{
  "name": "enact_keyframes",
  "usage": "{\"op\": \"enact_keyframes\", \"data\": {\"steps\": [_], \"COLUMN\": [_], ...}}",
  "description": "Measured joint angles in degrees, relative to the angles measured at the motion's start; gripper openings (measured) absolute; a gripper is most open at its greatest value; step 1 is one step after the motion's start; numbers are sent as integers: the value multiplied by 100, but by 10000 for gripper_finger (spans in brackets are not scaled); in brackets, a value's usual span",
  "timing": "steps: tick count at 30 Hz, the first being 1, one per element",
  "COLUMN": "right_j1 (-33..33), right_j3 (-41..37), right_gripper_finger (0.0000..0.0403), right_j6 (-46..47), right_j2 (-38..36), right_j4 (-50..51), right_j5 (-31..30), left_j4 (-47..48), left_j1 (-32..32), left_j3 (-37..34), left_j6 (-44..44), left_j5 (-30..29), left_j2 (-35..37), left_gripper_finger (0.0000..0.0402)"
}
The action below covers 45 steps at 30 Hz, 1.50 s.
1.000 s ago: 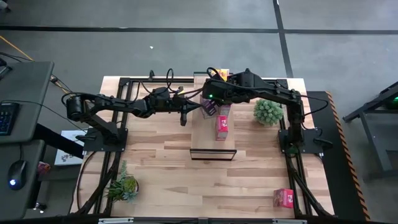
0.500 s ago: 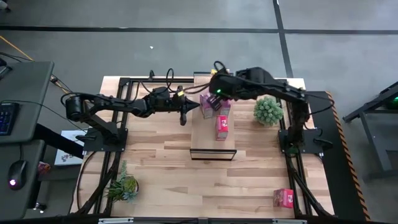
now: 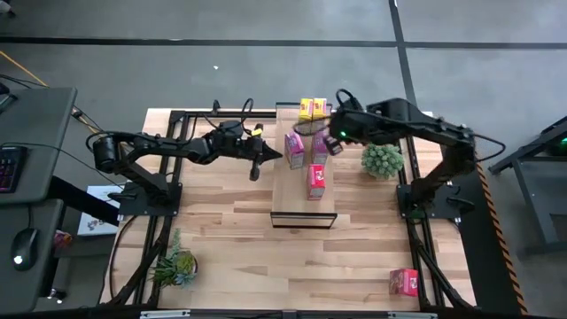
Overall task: Stack cereal on shelf
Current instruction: Adjust the pink cereal box on the shelf
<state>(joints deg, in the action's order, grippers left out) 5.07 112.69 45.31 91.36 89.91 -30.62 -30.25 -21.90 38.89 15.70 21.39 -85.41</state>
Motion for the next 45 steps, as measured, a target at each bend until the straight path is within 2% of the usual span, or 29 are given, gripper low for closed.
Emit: {"op": "enact_keyframes", "data": {"steps": [4, 9, 15, 19, 27, 29, 36, 45], "right_j1": [-106, -380, -404, -339, -117, -100, -93, -97], "right_j3": [-1375, -3013, -4652, -5352, -5815, -5815, -5824, -5824], "right_gripper_finger": [0, 0, 0, 0, 0, 0, 0, 0], "right_j6": [594, 884, 388, -210, -893, -939, -1225, -1177], "right_j2": [-830, -1813, -2504, -2628, -2615, -2615, -2567, -2574], "right_j4": [-166, -1341, -3223, -4371, -5773, -5855, -6230, -6230], "right_j5": [23, 232, 413, 461, 877, 897, 1315, 1325], "left_j4": [-231, -550, -526, -508, -799, -911, -1199, -1186], "left_j1": [23, 15, 16, 16, 16, 16, 3, -11], "left_j3": [0, 0, 0, 0, 2, -4, -3, -3], "left_j6": [0, -46, 23, 50, 104, 116, 97, 9], "left_j5": [52, 10, -95, -331, -465, -650, -687, -686], "left_j2": [0, 0, 0, 0, -426, -518, -535, -535], "left_gripper_finger": [0, 0, 0, 0, 0, 0, 0, 0]}}
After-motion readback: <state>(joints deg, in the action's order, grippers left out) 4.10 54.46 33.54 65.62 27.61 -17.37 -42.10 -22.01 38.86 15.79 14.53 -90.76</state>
